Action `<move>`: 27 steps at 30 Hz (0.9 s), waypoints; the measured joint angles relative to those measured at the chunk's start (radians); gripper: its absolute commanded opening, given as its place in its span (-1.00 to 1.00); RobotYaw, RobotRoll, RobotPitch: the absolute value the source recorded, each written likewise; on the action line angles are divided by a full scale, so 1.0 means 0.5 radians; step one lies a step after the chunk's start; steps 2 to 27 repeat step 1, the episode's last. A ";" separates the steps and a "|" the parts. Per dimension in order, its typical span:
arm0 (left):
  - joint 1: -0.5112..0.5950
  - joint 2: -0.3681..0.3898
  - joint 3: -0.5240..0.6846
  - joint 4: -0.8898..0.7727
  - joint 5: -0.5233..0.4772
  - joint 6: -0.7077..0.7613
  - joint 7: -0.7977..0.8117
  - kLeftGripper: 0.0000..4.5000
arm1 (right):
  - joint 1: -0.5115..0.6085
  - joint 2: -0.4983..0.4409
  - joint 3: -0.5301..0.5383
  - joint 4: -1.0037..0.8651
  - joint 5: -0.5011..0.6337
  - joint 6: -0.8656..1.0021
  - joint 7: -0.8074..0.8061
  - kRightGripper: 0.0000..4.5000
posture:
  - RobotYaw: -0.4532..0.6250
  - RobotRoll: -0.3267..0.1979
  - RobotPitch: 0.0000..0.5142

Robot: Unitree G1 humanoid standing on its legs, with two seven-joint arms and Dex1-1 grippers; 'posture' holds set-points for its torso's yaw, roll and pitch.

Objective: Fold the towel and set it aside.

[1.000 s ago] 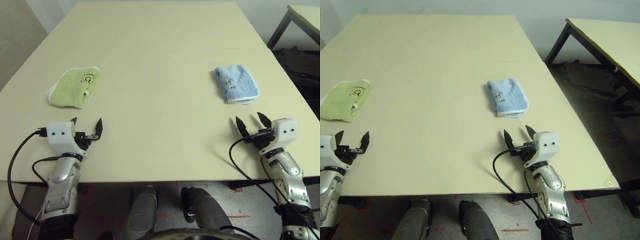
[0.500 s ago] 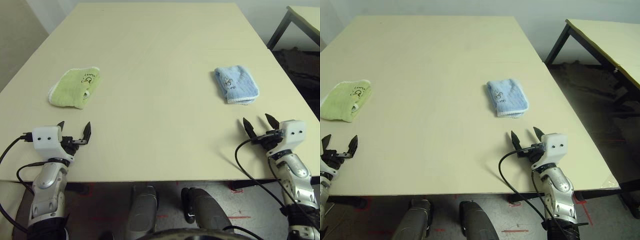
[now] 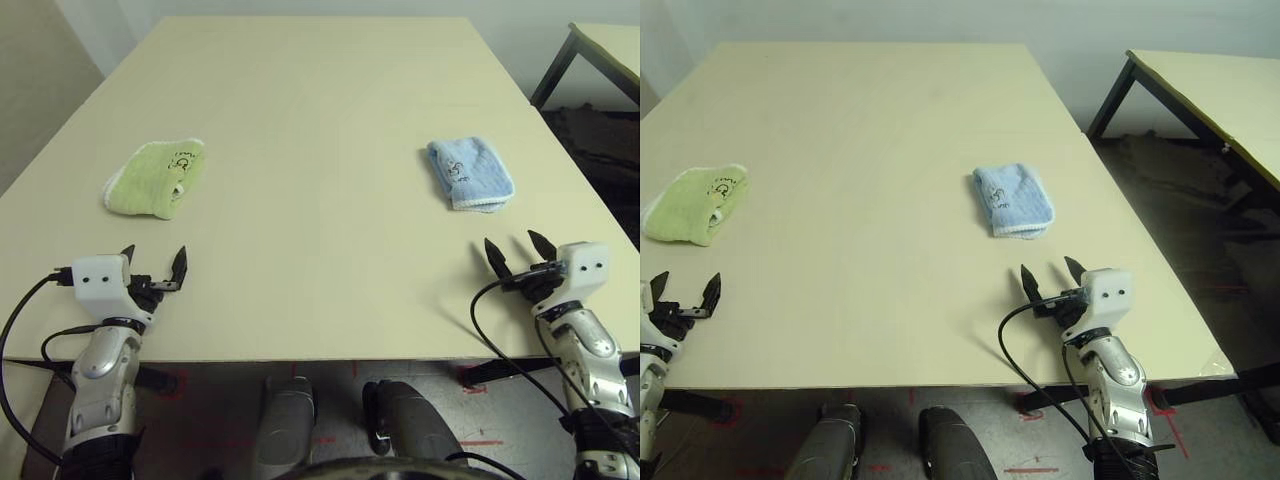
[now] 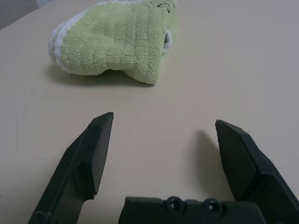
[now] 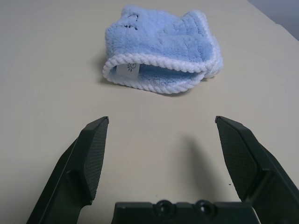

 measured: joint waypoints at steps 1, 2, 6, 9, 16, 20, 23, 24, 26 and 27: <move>0.000 0.000 -0.003 0.001 0.000 -0.002 0.000 0.98 | 0.002 0.001 0.000 0.000 0.000 0.000 0.000 1.00 | -0.02 0.25 -0.53; 0.000 0.000 -0.003 0.001 0.000 -0.002 0.000 0.98 | 0.002 0.001 0.000 0.000 0.000 0.000 0.000 1.00 | -0.02 0.25 -0.53; 0.000 0.000 -0.003 0.001 0.000 -0.002 0.000 0.98 | 0.002 0.001 0.000 0.000 0.000 0.000 0.000 1.00 | -0.02 0.25 -0.53; 0.000 0.000 -0.003 0.001 0.000 -0.002 0.000 0.98 | 0.002 0.001 0.000 0.000 0.000 0.000 0.000 1.00 | -0.02 0.25 -0.53; 0.000 0.000 -0.003 0.001 0.000 -0.002 0.000 0.98 | 0.002 0.001 0.000 0.000 0.000 0.000 0.000 1.00 | -0.02 0.25 -0.53; 0.000 0.000 -0.003 0.001 0.000 -0.002 0.000 0.98 | 0.002 0.001 0.000 0.000 0.000 0.000 0.000 1.00 | -0.02 0.25 -0.53; 0.000 0.000 -0.003 0.001 0.000 -0.002 0.000 0.98 | 0.002 0.001 0.000 0.000 0.000 0.000 0.000 1.00 | -0.02 0.25 -0.53; 0.000 0.000 -0.003 0.001 0.000 -0.002 0.000 0.98 | 0.002 0.001 0.000 0.000 0.000 0.000 0.000 1.00 | -0.02 0.25 -0.53; 0.000 0.000 -0.003 0.001 0.000 -0.002 0.000 0.98 | 0.002 0.001 0.000 0.000 0.000 0.000 0.000 1.00 | -0.02 0.25 -0.53; 0.000 0.000 -0.003 0.001 0.000 -0.002 0.000 0.98 | 0.002 0.001 0.000 0.000 0.000 0.000 0.000 1.00 | -0.02 0.25 -0.53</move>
